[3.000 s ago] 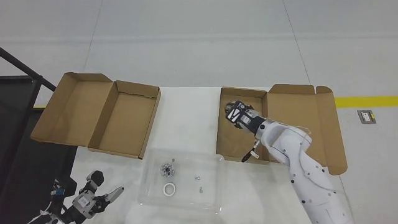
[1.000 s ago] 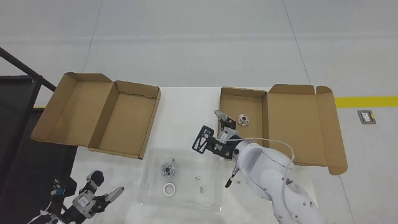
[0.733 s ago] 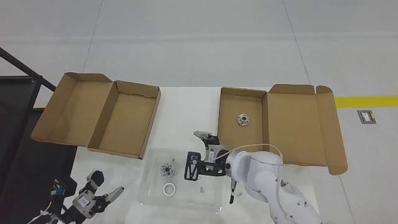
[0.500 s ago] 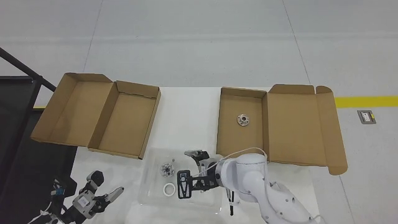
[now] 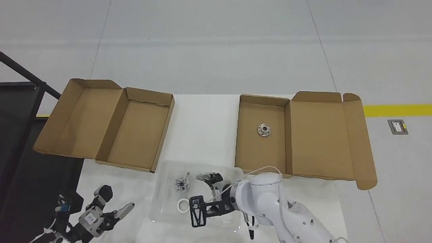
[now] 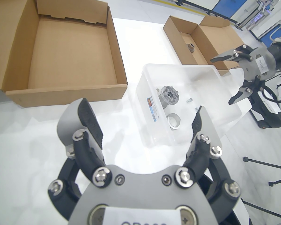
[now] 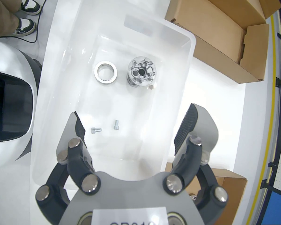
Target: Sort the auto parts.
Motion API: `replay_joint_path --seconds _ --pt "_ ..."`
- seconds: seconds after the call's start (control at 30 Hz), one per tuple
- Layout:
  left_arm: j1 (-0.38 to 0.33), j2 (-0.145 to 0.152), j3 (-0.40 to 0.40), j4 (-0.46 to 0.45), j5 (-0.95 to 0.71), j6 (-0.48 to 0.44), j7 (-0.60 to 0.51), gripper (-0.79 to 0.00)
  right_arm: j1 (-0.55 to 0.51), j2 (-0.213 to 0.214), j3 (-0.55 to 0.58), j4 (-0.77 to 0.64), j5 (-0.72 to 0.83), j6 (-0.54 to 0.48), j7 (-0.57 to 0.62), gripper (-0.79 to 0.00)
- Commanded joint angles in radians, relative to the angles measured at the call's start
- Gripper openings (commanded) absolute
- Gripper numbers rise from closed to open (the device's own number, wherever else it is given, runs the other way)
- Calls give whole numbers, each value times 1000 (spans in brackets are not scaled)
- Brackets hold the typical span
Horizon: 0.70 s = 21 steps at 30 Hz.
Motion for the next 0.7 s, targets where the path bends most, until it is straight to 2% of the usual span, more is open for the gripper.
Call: replay_joint_path --seconds 0.0,0.2,0.67 --pt "0 0 0 0 0 0 0 0 6 -4 -19 27 3 -10 25 -379" --pt "0 0 0 0 0 0 0 0 44 -24 -49 107 29 43 94 -434" --pt "0 0 0 0 0 0 0 0 167 -93 -142 347 210 74 282 -465"
